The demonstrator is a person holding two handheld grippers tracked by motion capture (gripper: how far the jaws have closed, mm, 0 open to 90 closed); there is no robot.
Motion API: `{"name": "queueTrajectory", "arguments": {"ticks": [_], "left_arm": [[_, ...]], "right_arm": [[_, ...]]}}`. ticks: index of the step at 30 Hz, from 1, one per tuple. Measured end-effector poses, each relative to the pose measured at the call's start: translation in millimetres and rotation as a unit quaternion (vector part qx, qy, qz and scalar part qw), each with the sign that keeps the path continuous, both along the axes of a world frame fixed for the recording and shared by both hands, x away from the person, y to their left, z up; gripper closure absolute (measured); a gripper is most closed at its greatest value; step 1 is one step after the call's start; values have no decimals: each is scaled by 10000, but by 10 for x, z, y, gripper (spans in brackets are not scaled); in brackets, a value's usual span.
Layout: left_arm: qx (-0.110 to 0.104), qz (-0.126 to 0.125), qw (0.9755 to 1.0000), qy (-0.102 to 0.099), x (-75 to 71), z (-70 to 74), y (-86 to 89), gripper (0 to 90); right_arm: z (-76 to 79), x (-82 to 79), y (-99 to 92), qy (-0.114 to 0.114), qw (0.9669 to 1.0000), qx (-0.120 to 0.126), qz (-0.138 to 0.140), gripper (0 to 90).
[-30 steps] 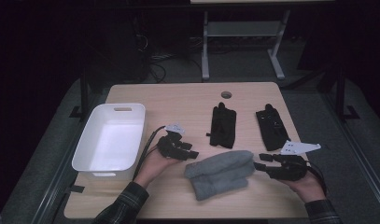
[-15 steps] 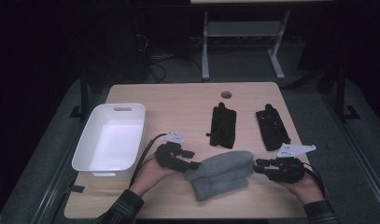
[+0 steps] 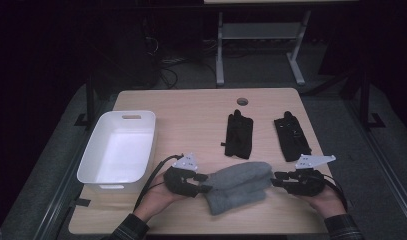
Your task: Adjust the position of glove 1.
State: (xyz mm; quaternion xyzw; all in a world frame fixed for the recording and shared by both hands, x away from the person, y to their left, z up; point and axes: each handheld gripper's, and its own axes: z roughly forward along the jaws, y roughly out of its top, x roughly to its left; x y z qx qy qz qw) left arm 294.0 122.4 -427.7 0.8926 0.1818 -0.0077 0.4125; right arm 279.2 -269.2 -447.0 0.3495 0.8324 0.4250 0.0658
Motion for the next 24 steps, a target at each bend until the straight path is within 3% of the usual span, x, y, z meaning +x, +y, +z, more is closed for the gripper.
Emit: {"name": "queueTrajectory", "arguments": {"ticks": [2, 5, 12, 15, 20, 24], "left_arm": [[41, -12, 10000, 13, -9, 23, -14, 748], [96, -33, 9999, -65, -23, 56, -32, 792], [-38, -6, 9998, -209, -92, 281, -69, 802], [-46, -27, 9998, -171, -162, 357, -116, 800], [12, -199, 9998, -63, -291, 337, -235, 799], [-35, -358, 9993, 59, -314, 273, -278, 767]], "right_arm": [[-7, 3, -3, 23, 10000, -8, 18, 657], [-7, -2, 8, 36, 10000, 19, 34, 658], [-11, 2, 11, 31, 10000, -7, 52, 659], [-16, 3, 16, 35, 10000, -9, 68, 659], [-17, 4, 18, 41, 10000, -13, 61, 659], [-17, 2, 11, 47, 10000, -3, 56, 659]]}}
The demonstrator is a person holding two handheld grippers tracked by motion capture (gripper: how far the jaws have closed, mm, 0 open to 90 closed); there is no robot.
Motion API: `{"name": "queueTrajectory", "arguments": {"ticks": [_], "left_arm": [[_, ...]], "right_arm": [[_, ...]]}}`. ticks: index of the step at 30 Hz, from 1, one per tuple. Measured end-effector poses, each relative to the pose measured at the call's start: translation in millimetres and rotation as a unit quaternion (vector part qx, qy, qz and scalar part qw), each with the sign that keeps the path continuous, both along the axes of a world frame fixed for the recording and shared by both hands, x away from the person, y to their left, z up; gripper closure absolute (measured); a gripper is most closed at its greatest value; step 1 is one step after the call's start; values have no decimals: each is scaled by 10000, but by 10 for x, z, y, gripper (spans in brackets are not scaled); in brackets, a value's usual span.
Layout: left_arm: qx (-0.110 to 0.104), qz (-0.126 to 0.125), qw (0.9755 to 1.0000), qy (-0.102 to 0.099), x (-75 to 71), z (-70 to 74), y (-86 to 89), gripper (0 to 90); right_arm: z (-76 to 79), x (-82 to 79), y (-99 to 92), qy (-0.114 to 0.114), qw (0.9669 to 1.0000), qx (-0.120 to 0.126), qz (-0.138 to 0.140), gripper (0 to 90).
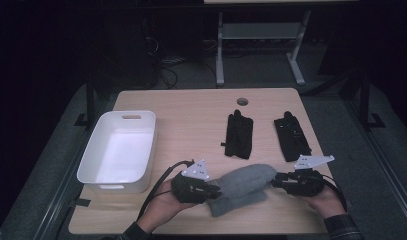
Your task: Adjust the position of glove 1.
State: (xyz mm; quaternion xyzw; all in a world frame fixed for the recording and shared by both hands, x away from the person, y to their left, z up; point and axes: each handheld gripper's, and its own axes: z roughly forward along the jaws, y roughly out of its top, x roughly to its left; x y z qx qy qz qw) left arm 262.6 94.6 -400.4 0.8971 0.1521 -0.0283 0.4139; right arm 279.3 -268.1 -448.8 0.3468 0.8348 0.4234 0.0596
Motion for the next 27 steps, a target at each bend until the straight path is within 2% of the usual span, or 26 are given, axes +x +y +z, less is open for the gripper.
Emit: {"name": "queueTrajectory", "arguments": {"ticks": [1, 4, 8, 11, 14, 17, 19, 27], "left_arm": [[-94, -2, 9999, 115, 3, -17, 2, 733], [-316, -31, 9992, 249, 43, -3, 15, 659], [-369, 30, 9993, 94, 139, 86, -36, 577], [-405, 178, 9990, 95, 299, 62, -112, 470], [-283, 301, 9991, 42, 475, -11, -218, 366], [-301, 359, 9989, 72, 606, -63, -335, 301], [-174, 319, 9993, 41, 654, -102, -426, 275], [220, 169, 9994, 183, 768, -310, -654, 215]], "right_arm": [[-2, 0, -3, 14, 10000, 12, -14, 659], [-5, 10, -43, -15, 10000, -36, -59, 645], [-9, 27, -123, -18, 9998, -15, -193, 580], [-34, 46, -161, -12, 9994, -30, -357, 467], [-65, 57, -191, -31, 9987, -101, -497, 376], [-97, 69, -212, -75, 9980, -207, -592, 329], [-119, 82, -225, -92, 9977, -245, -621, 307], [-182, 93, -263, -83, 9959, -433, -794, 258]]}}
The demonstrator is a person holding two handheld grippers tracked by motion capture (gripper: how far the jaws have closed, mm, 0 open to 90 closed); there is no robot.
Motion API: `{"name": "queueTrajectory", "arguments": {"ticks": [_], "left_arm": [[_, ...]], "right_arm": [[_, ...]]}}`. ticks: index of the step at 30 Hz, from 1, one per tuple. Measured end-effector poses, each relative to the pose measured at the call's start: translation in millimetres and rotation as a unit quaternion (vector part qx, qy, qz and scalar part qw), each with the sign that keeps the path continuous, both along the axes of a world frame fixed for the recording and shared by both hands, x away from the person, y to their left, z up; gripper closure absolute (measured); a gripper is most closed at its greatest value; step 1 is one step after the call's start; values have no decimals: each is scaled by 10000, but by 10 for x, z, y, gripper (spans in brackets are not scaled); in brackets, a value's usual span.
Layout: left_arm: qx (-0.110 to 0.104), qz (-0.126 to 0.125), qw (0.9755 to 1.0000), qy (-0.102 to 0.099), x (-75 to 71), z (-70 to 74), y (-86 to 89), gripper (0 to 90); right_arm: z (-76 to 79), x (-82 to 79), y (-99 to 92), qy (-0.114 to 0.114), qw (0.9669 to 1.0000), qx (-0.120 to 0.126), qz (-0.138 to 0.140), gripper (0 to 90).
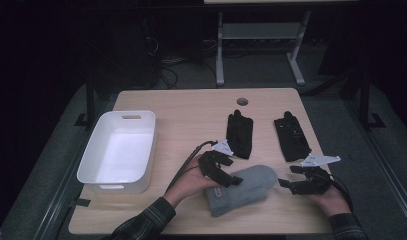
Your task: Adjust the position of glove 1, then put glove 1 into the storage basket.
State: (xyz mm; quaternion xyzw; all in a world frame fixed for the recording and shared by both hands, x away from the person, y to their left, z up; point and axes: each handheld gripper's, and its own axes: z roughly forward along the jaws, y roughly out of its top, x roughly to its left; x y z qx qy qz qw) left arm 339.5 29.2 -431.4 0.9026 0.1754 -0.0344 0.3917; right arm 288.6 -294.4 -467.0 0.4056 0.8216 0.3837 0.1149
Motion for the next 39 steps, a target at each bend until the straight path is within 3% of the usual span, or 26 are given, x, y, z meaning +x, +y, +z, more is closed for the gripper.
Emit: {"name": "queueTrajectory", "arguments": {"ticks": [5, 9, 16, 22, 28, 31, 34, 37, 39], "left_arm": [[260, -70, 9996, 30, 16, -89, -54, 186], [330, -46, 9993, 175, 63, -172, -53, 177], [172, -85, 9972, 718, 152, -287, -32, 203], [-14, -188, 9993, 322, 99, -108, -25, 244], [-17, -405, 9991, 142, 17, 12, -109, 200], [263, -521, 9982, 140, 11, -36, -184, 170], [461, -567, 9969, 275, 26, -121, -240, 159], [530, -680, 9957, 352, 57, -205, -262, 146], [536, -735, 9946, 504, 81, -245, -265, 151]], "right_arm": [[-15, -3, -10, -9, 10000, -44, -29, 253], [-47, -1, -14, 36, 10000, -68, -31, 246], [-96, 9, 7, 47, 9999, -142, 26, 221], [-105, 2, -5, 22, 9999, -120, 20, 212], [-112, 2, -12, -20, 9999, -105, 32, 211], [-111, -5, -11, -8, 9999, -120, 13, 211], [-111, -7, -11, -19, 9999, -136, 19, 211], [-112, -9, -9, -27, 9999, -137, 18, 211], [-112, -10, -8, -29, 9999, -143, 18, 211]]}}
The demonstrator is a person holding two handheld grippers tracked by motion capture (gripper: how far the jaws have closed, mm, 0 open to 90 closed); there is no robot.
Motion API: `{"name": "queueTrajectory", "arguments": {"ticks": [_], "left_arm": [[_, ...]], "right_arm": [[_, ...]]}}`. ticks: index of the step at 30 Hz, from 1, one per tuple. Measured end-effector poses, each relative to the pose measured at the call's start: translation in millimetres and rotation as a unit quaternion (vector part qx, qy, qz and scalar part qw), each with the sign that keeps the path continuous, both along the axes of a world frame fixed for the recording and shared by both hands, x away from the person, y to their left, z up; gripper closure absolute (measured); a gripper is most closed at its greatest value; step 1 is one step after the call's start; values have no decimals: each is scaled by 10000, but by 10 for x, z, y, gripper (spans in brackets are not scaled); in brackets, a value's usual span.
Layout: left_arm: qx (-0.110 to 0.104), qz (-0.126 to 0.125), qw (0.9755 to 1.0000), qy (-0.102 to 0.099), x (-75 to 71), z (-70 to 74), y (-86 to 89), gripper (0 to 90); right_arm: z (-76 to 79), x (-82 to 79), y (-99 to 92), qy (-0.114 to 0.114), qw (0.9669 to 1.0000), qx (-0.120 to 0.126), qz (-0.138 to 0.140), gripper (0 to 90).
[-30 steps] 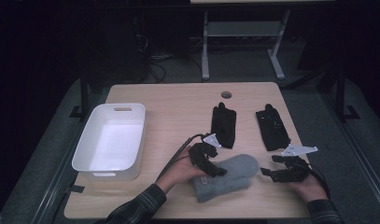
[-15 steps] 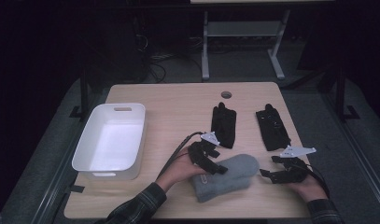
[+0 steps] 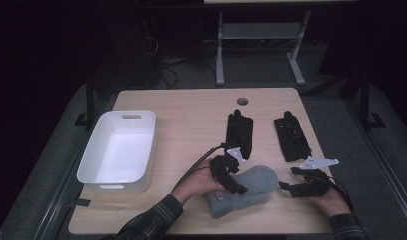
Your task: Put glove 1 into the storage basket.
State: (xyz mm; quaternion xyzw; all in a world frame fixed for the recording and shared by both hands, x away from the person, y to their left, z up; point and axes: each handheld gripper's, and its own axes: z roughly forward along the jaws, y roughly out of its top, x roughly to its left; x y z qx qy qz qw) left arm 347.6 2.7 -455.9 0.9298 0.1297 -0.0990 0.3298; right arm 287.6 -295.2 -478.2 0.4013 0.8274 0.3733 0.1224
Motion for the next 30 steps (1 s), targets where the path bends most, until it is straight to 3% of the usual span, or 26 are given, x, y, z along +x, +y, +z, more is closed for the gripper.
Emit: {"name": "queueTrajectory", "arguments": {"ticks": [2, 5, 8, 10, 13, 22, 30], "left_arm": [[-89, -39, 9998, 154, 18, -45, -4, 179], [-156, -316, 9987, 364, 21, -45, 2, 355], [-236, -407, 9972, 575, 34, -61, 9, 475], [-228, -433, 9971, 582, 27, -46, 13, 582], [-208, -479, 9978, 400, -19, -1, 10, 692], [-253, -323, 9990, 162, -92, 208, 106, 739], [-393, 47, 9992, 39, -64, 460, 358, 739]], "right_arm": [[0, -1, 1, 1, 10000, -6, 0, 211], [0, -2, 4, -2, 10000, -6, -3, 212], [-1, -1, 5, -9, 10000, -9, -1, 213], [-1, -1, 5, -13, 10000, -21, 1, 213], [-3, -4, 6, -32, 10000, -27, 7, 213], [-34, -13, -4, -146, 9999, 55, 43, 189], [-33, -11, 9, -148, 9999, 3, 61, 168]]}}
